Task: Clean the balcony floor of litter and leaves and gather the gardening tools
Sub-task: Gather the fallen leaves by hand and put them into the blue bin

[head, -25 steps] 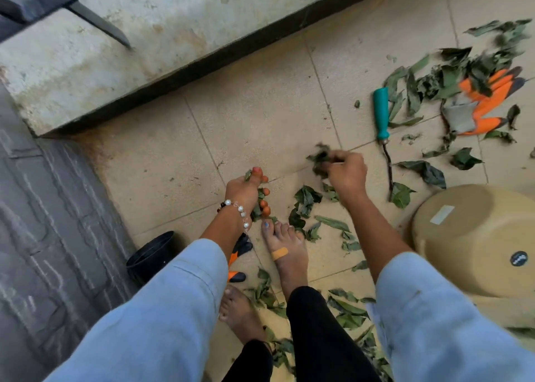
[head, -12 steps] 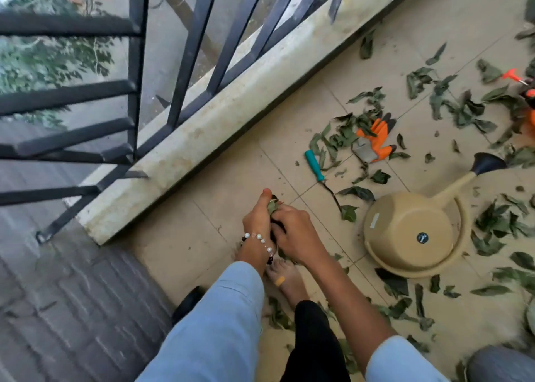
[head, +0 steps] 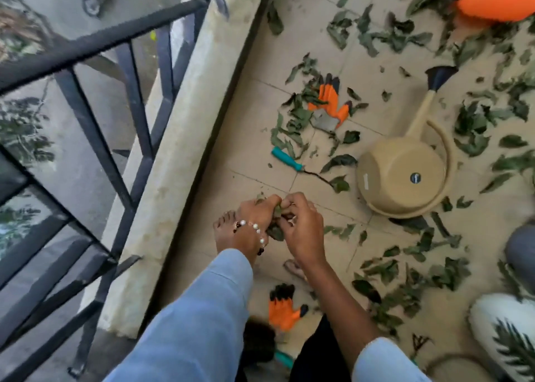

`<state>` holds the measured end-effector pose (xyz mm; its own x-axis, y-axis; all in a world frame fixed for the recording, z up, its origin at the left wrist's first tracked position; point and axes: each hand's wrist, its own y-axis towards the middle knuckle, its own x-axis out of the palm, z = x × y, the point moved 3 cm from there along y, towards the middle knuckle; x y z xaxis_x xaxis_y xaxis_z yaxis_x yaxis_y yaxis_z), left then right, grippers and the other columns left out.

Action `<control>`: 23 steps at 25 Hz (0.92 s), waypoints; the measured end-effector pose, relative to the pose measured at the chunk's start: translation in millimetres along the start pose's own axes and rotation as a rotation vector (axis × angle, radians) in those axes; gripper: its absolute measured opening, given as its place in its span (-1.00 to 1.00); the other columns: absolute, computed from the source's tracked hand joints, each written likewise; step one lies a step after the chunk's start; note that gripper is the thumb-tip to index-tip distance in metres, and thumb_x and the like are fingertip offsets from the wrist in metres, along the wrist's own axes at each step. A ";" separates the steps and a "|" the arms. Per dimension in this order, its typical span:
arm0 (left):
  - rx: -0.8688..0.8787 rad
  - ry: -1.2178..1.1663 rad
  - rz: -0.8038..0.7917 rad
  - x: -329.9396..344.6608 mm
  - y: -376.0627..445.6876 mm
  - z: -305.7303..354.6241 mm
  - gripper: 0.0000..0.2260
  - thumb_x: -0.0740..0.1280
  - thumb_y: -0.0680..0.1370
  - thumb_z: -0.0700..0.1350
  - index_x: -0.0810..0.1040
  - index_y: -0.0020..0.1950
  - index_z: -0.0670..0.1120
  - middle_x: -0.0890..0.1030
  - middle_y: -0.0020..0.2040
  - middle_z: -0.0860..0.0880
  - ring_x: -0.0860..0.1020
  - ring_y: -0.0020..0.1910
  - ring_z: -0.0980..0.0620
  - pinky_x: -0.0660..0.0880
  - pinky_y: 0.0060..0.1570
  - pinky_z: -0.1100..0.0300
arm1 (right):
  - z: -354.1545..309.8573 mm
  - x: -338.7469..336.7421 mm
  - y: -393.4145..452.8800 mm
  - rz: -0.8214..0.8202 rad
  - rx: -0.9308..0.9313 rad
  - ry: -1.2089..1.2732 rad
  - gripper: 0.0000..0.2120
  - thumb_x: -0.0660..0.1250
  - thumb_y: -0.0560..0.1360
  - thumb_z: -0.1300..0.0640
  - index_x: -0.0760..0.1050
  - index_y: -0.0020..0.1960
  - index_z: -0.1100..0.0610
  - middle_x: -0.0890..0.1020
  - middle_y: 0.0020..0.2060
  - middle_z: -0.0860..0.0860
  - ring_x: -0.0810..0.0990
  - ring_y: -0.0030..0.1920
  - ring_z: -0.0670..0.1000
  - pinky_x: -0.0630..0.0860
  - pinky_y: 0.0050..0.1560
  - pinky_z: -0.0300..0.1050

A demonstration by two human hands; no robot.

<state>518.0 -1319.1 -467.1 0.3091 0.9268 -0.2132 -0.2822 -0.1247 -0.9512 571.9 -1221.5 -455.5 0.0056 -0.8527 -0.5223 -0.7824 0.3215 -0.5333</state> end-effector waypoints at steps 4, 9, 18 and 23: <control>-0.011 -0.109 0.029 -13.6 8.0 1.2 -0.84 0.40 0.47 -0.24 0.52 -0.31 -0.20 0.57 -0.40 -0.11 0.53 -0.49 0.01 0.49 -0.45 0.29 | -5.1 16.1 -7.9 0.147 0.080 0.207 -0.68 0.46 0.32 0.30 0.46 -0.04 0.03 0.56 -0.14 0.00 0.53 -0.12 -0.02 0.51 -0.14 -0.20; -0.082 -0.299 -0.100 -13.0 28.2 0.2 -0.82 0.25 0.53 -0.46 0.45 -0.26 -0.29 0.54 -0.38 -0.22 0.57 -0.50 -0.08 0.62 -0.42 -0.03 | 68.4 -4.4 1.5 0.163 0.440 0.358 -0.94 0.36 0.50 0.22 0.58 -0.05 0.17 0.64 -0.15 0.00 0.57 -0.13 -0.07 0.55 0.04 -0.05; 0.001 0.107 -0.222 40.3 116.7 -35.9 -0.74 0.08 0.52 -0.55 0.47 -0.20 -0.32 0.47 -0.36 -0.19 0.45 -0.43 -0.07 0.51 -0.46 0.13 | 227.4 85.4 46.0 -0.163 0.462 -0.231 -0.57 0.24 0.50 0.28 0.43 0.35 0.05 0.17 0.47 0.18 0.21 0.42 0.22 0.23 0.38 -0.07; 0.052 0.344 -0.117 44.7 154.7 -49.0 -0.73 0.08 0.53 -0.46 0.52 -0.21 -0.28 0.47 -0.39 -0.15 0.40 -0.57 0.02 0.30 -0.56 0.31 | 253.6 103.3 65.8 -0.082 0.467 -0.239 -0.65 0.27 0.49 0.36 0.48 0.27 0.28 0.24 0.41 0.20 0.34 0.34 0.20 0.32 0.30 -0.10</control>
<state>532.7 -1314.4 -634.7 0.6267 0.7595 -0.1746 -0.2702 0.0016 -0.9628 679.0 -1184.1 -713.3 0.2395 -0.7829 -0.5742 -0.4134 0.4529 -0.7899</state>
